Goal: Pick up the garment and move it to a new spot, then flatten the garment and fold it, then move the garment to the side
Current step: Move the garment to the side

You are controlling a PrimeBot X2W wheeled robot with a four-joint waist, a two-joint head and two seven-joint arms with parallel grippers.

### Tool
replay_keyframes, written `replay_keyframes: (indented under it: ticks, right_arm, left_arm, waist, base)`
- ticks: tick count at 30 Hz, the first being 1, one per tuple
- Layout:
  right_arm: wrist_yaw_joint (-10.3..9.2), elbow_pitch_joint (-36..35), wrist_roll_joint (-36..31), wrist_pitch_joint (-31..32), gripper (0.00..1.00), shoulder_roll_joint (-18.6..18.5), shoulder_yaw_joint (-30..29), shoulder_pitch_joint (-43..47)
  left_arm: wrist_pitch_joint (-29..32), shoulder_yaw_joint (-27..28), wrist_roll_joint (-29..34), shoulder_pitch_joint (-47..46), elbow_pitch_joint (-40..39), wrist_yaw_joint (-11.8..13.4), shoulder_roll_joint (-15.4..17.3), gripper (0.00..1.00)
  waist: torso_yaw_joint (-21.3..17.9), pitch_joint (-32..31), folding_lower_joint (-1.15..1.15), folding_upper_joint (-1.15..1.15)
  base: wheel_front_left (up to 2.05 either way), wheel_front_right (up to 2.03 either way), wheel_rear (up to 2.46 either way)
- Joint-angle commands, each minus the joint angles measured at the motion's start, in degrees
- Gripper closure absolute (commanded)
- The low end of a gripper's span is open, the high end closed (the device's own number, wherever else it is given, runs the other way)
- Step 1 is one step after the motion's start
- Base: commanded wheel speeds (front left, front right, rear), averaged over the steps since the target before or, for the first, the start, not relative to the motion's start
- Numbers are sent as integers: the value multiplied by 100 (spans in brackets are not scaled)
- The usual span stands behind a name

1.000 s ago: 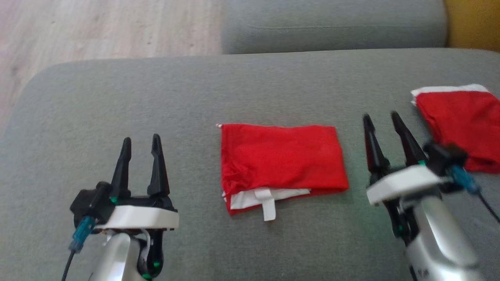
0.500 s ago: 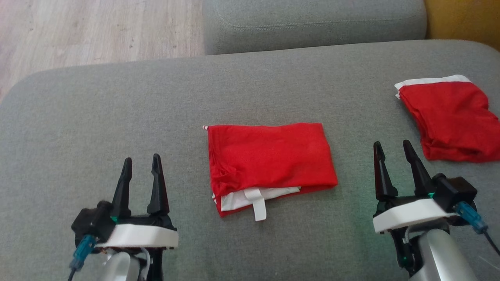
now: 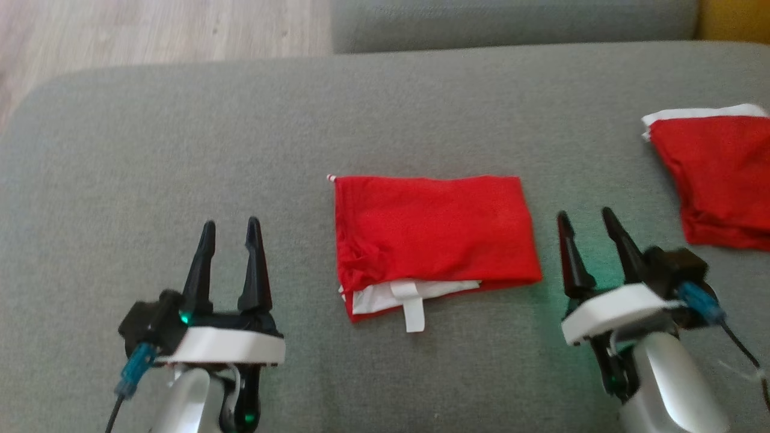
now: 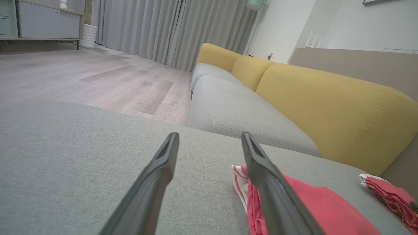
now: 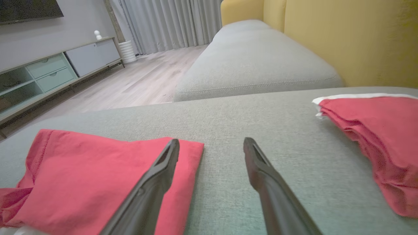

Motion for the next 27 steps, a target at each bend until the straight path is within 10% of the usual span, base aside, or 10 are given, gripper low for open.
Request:
replay_keyframes:
  ticks: [1,17,18,27]
  right_arm:
    - [-4,-75,-34,76,0,27,205,-315]
    - [-4,1685,419,778,0,28,853,-1099]
    - [-4,1799,411,726,100,28,955,-1172]
    - [-4,1877,-151,180,100,28,1119,-1495]
  left_arm:
    - [-53,132,-34,-309,-191,7,22,0]
    - [-53,-175,-168,-687,-128,64,22,0]
    - [-53,-165,-161,-692,-116,64,22,0]
    - [-53,-197,-92,-661,-116,46,22,0]
  waist:
    - [105,159,0,0]
    - [582,645,0,0]
    - [578,639,0,0]
    - [259,464,0,0]
  base:
    - [0,0,0]
    - [0,0,0]
    - [0,0,0]
    - [0,0,0]
